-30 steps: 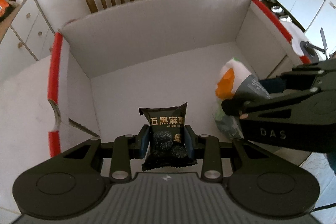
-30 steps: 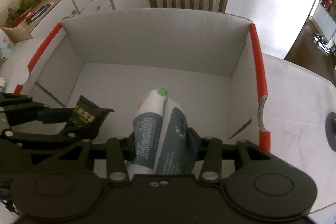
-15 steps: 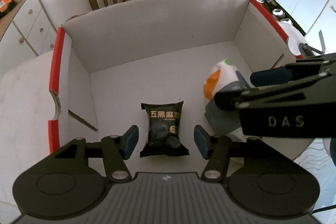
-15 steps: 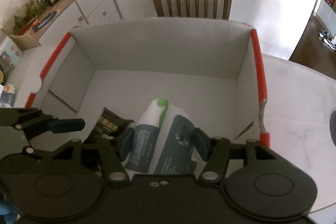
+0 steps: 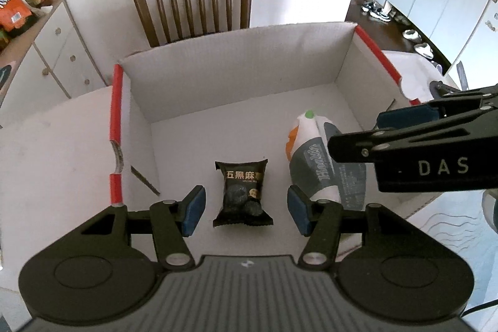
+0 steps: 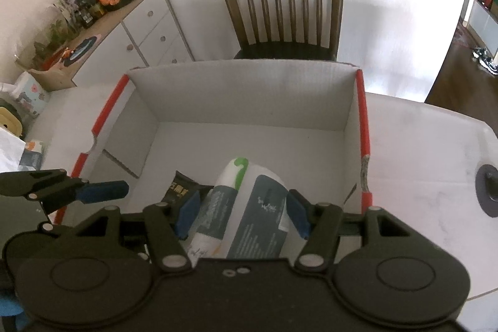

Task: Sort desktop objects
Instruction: 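Lower both items into the red box and open both grippers, then withdraw both grippers from the red box back toward the pile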

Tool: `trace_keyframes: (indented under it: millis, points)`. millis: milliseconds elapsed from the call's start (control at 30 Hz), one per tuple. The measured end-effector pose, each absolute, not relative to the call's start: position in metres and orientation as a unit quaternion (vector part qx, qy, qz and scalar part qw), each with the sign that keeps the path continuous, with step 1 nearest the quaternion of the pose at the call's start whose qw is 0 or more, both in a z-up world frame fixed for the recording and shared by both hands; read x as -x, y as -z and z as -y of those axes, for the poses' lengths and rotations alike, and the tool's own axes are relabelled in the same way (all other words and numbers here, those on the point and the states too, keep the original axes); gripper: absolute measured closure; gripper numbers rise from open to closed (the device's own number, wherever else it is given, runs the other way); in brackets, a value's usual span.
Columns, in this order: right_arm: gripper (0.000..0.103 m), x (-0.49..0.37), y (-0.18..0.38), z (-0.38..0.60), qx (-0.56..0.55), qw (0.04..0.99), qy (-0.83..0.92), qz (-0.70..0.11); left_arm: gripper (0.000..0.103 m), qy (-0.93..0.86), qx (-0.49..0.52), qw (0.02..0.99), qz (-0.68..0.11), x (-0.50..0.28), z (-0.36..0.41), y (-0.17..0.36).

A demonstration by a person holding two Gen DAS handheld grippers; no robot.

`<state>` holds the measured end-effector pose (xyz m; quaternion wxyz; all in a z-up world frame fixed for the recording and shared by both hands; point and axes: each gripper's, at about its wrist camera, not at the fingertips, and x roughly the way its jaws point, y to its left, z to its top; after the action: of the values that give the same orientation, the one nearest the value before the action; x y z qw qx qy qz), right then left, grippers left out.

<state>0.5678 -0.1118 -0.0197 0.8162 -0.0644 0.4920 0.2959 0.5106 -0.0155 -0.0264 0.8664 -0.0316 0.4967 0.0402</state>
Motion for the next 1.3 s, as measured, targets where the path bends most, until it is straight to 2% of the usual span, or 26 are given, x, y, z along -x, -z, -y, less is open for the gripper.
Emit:
trace_keyframes:
  millis: [1300]
  points:
    - [0.041, -0.464, -0.048, 0.145, 0.068, 0.830, -0.326, -0.448, 0.046, -0.028, 0.042, 0.900, -0.434, -0.383, 0.032, -0.055]
